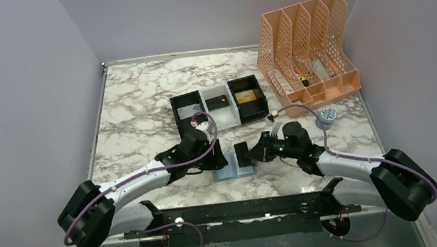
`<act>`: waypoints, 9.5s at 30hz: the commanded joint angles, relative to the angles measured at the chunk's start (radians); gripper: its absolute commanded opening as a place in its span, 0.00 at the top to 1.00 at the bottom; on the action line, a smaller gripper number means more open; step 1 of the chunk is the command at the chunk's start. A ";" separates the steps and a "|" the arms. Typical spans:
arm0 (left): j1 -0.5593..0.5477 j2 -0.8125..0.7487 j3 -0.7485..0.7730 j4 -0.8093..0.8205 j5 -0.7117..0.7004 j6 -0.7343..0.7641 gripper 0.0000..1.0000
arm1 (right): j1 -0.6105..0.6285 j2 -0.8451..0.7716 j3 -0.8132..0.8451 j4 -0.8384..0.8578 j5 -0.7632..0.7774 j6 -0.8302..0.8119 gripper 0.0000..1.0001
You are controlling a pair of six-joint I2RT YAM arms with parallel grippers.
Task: Take the credit cards out of the card holder
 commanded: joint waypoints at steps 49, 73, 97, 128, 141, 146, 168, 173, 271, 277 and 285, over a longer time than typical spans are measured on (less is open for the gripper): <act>0.309 -0.222 0.225 -0.433 -0.670 0.372 0.01 | -0.002 0.550 0.849 -0.255 0.244 -1.363 0.99; 0.308 -0.263 0.215 -0.395 -0.603 0.373 0.01 | 0.015 0.844 1.013 -0.176 0.405 -1.663 0.99; 0.311 -0.269 0.213 -0.393 -0.611 0.388 0.01 | 0.021 0.945 1.088 -0.199 0.316 -1.805 0.89; 0.316 -0.255 0.210 -0.393 -0.595 0.395 0.01 | 0.021 0.897 1.109 -0.341 0.239 -1.752 0.61; 0.316 -0.251 0.209 -0.393 -0.605 0.389 0.01 | 0.021 0.636 0.928 -0.120 0.285 -1.301 0.55; 0.316 -0.243 0.209 -0.393 -0.644 0.388 0.01 | 0.021 0.380 0.667 -0.057 0.267 -0.836 0.41; 0.332 -0.209 0.219 -0.392 -0.753 0.373 0.01 | 0.065 0.135 0.439 -0.562 0.293 -0.324 0.50; 0.341 -0.210 0.222 -0.392 -0.718 0.362 0.01 | 0.165 0.114 0.448 -0.582 0.397 -0.293 0.51; 0.075 0.010 -0.186 0.349 0.136 -0.114 0.35 | 0.182 0.312 0.231 -0.089 0.172 0.118 0.64; 0.071 0.011 -0.158 0.379 0.199 -0.106 0.44 | 0.180 0.246 0.261 -0.255 0.307 0.102 0.64; 0.017 0.101 -0.097 0.446 0.249 -0.123 0.45 | 0.180 0.041 0.267 -0.507 0.644 0.098 0.60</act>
